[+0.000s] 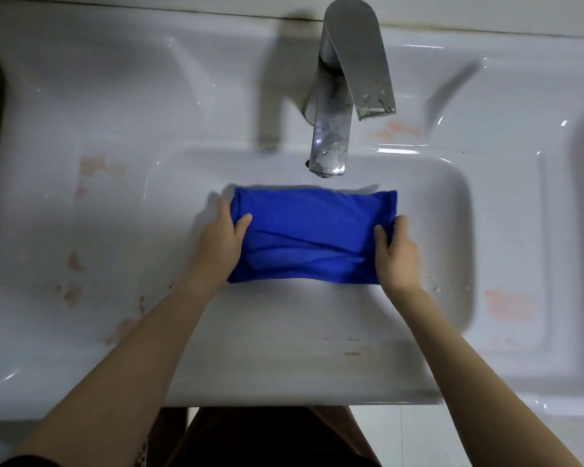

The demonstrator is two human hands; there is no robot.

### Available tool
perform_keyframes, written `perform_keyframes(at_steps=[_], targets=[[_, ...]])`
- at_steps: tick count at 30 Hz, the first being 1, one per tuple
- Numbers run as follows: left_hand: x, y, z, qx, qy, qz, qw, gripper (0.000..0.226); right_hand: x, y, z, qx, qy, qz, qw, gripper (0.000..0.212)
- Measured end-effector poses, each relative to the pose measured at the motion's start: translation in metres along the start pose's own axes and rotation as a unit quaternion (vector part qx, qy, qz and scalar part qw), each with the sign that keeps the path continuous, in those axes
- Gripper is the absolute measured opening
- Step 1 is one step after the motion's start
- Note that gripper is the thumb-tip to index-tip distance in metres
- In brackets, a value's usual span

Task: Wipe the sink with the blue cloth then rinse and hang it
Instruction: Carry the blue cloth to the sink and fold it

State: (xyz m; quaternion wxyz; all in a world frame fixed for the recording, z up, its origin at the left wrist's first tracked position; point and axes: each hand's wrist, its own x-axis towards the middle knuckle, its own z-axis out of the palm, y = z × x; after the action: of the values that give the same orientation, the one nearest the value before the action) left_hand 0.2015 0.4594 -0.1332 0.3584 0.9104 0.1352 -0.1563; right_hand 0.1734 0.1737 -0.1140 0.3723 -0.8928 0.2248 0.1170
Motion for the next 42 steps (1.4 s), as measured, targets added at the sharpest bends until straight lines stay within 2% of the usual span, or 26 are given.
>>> perform_keyframes(at_steps=[2, 3, 6, 9, 11, 15, 20, 22, 24, 26, 28, 30, 33, 36, 39, 42], targets=[[-0.004, -0.009, 0.004, 0.082, -0.037, -0.011, 0.996, 0.031, 0.002, 0.01, 0.009, -0.11, -0.043, 0.036, 0.992, 0.022], [-0.008, -0.01, 0.005, 0.095, -0.038, -0.009, 0.995, 0.029, 0.003, 0.012, 0.012, -0.127, -0.043, 0.051, 0.99, 0.03], [-0.014, -0.009, 0.006, 0.09, -0.031, -0.007, 0.995, 0.036, 0.001, 0.006, 0.016, -0.116, -0.023, 0.089, 0.989, 0.048], [-0.018, -0.01, 0.007, 0.016, -0.091, -0.009, 0.996, 0.044, -0.005, 0.001, 0.022, -0.101, -0.068, 0.065, 0.99, 0.059], [-0.017, -0.008, 0.006, -0.074, -0.093, -0.024, 0.993, 0.041, -0.005, -0.001, 0.02, -0.068, -0.077, 0.043, 0.994, 0.052], [-0.017, 0.002, 0.003, -0.132, -0.055, 0.006, 0.99, 0.03, 0.0, -0.005, 0.0, -0.012, -0.019, -0.024, 0.999, 0.018], [-0.018, 0.016, 0.012, -0.185, -0.032, 0.055, 0.981, 0.029, 0.004, 0.0, -0.027, 0.009, 0.05, -0.085, 0.995, 0.012], [-0.017, 0.016, 0.024, -0.173, -0.038, 0.035, 0.984, 0.031, 0.006, 0.009, -0.03, -0.017, 0.055, -0.074, 0.996, 0.016], [-0.017, 0.016, 0.035, -0.146, -0.047, -0.025, 0.988, 0.036, 0.009, 0.018, -0.026, -0.075, 0.025, -0.036, 0.996, 0.027], [-0.015, 0.018, 0.041, -0.064, -0.035, -0.052, 0.996, 0.043, 0.011, 0.023, -0.021, -0.124, 0.009, -0.009, 0.992, 0.033], [-0.011, 0.025, 0.04, 0.056, 0.0, -0.042, 0.998, 0.049, 0.011, 0.022, -0.017, -0.141, 0.028, -0.002, 0.99, 0.034], [-0.004, 0.031, 0.038, 0.107, 0.036, -0.032, 0.993, 0.054, 0.01, 0.019, -0.015, -0.159, 0.043, 0.018, 0.986, 0.036], [0.011, 0.036, 0.039, 0.11, 0.047, -0.019, 0.993, 0.05, 0.01, 0.017, -0.01, -0.221, 0.034, 0.047, 0.974, 0.043], [0.02, 0.038, 0.043, 0.049, 0.036, 0.026, 0.998, 0.018, 0.012, 0.016, -0.012, -0.219, 0.021, 0.037, 0.975, 0.037], [0.024, 0.034, 0.043, -0.021, 0.102, 0.049, 0.993, 0.014, 0.01, 0.021, -0.019, -0.15, 0.012, -0.012, 0.989, 0.029], [0.021, 0.03, 0.043, 0.01, 0.086, 0.034, 0.996, 0.016, 0.005, 0.025, -0.02, -0.146, 0.015, -0.024, 0.989, 0.03]])
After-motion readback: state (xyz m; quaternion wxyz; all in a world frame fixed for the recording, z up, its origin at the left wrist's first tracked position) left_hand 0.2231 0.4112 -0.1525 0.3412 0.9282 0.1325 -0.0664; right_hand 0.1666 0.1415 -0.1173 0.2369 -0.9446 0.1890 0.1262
